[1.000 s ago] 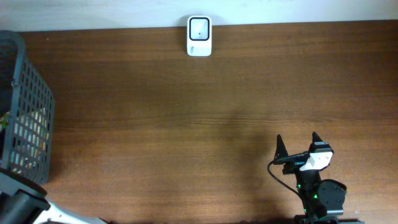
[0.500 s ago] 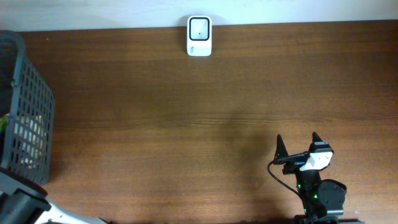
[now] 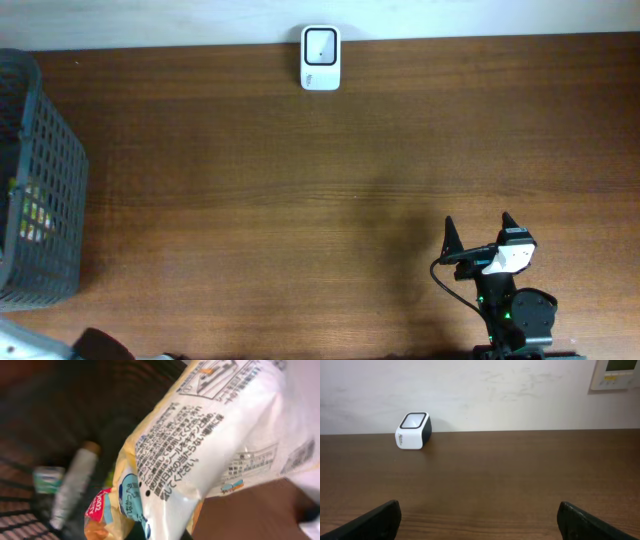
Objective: Scan the item barcode
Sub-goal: 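Reach the left gripper into the grey basket and grasp the white snack bag, then carry the white snack bag out and drop it on the table centre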
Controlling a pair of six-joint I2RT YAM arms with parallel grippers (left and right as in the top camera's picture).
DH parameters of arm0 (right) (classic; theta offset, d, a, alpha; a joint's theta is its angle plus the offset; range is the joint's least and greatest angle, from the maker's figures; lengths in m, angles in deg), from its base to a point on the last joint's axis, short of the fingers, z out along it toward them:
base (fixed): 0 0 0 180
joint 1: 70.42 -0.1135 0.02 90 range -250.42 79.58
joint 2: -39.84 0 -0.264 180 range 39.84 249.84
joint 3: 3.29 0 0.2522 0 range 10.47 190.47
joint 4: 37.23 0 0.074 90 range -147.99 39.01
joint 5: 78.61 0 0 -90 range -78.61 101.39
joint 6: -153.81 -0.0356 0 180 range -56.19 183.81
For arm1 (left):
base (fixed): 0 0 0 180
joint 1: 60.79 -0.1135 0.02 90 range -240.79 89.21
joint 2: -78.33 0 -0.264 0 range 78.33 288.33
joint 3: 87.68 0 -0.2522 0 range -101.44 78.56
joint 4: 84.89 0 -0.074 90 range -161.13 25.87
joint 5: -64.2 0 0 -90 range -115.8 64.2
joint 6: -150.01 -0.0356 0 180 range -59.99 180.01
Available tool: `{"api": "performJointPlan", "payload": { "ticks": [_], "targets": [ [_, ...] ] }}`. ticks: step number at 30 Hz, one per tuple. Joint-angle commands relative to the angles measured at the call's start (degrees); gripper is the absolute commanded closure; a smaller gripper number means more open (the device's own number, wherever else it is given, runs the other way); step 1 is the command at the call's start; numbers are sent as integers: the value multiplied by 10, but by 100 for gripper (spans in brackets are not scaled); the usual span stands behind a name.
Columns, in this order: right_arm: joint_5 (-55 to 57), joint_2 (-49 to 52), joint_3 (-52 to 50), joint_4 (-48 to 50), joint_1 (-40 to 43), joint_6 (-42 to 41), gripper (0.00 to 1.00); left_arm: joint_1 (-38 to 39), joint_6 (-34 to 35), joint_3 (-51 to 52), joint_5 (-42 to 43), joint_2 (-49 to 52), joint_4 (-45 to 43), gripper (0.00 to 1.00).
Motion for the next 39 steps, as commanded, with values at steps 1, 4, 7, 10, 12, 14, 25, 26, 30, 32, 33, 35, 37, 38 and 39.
{"api": "performJointPlan", "payload": {
  "ticks": [1, 4, 7, 10, 12, 14, 25, 26, 30, 32, 33, 35, 37, 38, 39],
  "targets": [
    [5, -4, -5, 1, 4, -1, 1, 96, 1, 6, 21, 9, 24, 100],
    [5, -4, -5, 1, 4, -1, 1, 223, -8, 42, 20, 19, 9, 100],
    [5, -4, -5, 1, 4, -1, 1, 328, -8, 83, 20, 48, -14, 100],
    [5, -4, -5, 1, 4, -1, 1, 414, -23, 129, 20, 89, -51, 100],
    [5, -4, -5, 1, 4, -1, 1, 460, -32, 150, 20, 124, -72, 100],
    [5, -4, -5, 1, 4, -1, 1, 510, -45, 162, 20, 172, -91, 100],
    [5, -4, -5, 1, 4, -1, 1, 706, -156, 164, 21, 323, -65, 100],
    [5, -4, -5, 1, 4, -1, 1, 717, -165, 164, 21, 323, -62, 100],
    [5, -4, -5, 1, 4, -1, 1, 759, -168, 164, 20, 323, -54, 85],
    [5, -4, -5, 1, 4, -1, 1, 765, -168, 164, 18, 323, -53, 10],
    [5, -4, -5, 1, 4, -1, 1, 764, -167, 160, 18, 323, -48, 1],
    [5, -4, -5, 1, 4, -1, 1, 750, -167, 113, 19, 323, -14, 1],
    [5, -4, -5, 1, 4, -1, 1, 732, -166, 43, 18, 323, 23, 1],
    [5, -4, -5, 1, 4, -1, 1, 716, -159, -14, 18, 323, 46, 1],
    [5, -4, -5, 1, 4, -1, 1, 697, -149, -83, 18, 323, 69, 1]
  ]
}}
